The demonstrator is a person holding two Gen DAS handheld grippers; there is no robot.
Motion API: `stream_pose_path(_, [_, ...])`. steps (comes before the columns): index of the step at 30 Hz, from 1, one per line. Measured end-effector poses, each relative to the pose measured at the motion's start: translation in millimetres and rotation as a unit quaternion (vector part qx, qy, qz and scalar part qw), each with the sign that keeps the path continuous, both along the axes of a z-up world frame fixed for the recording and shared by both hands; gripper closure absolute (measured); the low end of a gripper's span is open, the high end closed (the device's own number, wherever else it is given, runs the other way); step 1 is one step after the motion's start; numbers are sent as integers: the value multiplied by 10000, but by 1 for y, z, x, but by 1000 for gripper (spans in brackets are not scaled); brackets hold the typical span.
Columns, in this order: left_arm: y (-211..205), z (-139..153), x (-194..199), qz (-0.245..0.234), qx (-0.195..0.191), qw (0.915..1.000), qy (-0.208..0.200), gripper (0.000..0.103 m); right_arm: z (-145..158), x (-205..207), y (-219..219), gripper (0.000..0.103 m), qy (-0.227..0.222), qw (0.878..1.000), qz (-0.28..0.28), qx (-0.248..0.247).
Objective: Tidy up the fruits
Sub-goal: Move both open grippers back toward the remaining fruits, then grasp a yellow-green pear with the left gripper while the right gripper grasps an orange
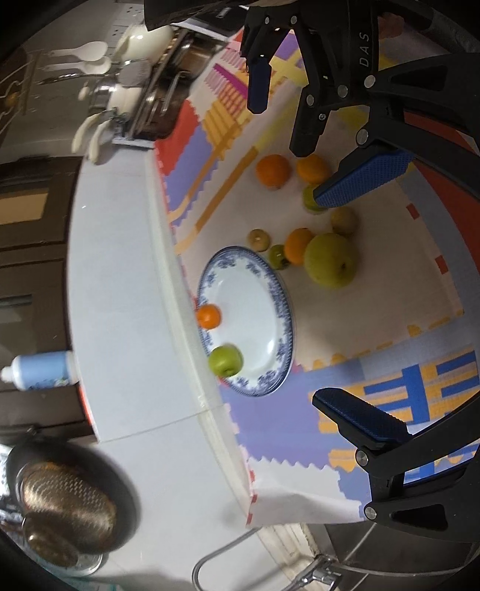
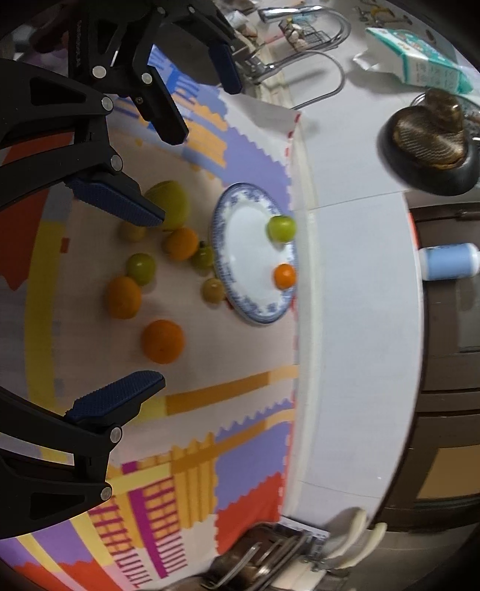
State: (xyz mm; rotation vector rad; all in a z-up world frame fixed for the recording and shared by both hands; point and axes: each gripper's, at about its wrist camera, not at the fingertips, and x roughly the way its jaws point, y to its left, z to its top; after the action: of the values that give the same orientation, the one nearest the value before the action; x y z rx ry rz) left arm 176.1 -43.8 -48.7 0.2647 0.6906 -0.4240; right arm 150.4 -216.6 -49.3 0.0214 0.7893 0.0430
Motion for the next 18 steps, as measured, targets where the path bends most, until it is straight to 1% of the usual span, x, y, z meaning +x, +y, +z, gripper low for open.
stream_pose_path(5, [-5,-17,10,-137,117,9996,238,7,-20,6,-2,24,349,9994,-13,3])
stream_pose_path(7, [-7,-23,15,-171,113,9992,357,10,-27,9,-3,27,454,9990,1,16])
stream_pose_path(10, [-8,-31,22,-211,26,9984,528,13,-34,14,-4,29,568,9984,15,38])
stream_pose_path(15, [-11,-39,31,-260,-132,9968,750,19,-44,23,-6,37,774,9968,72,164])
stream_pose_path(18, [-13,-43,37,-270,-233,9957,853,22,-48,27,-7,40,839,9962,75,216])
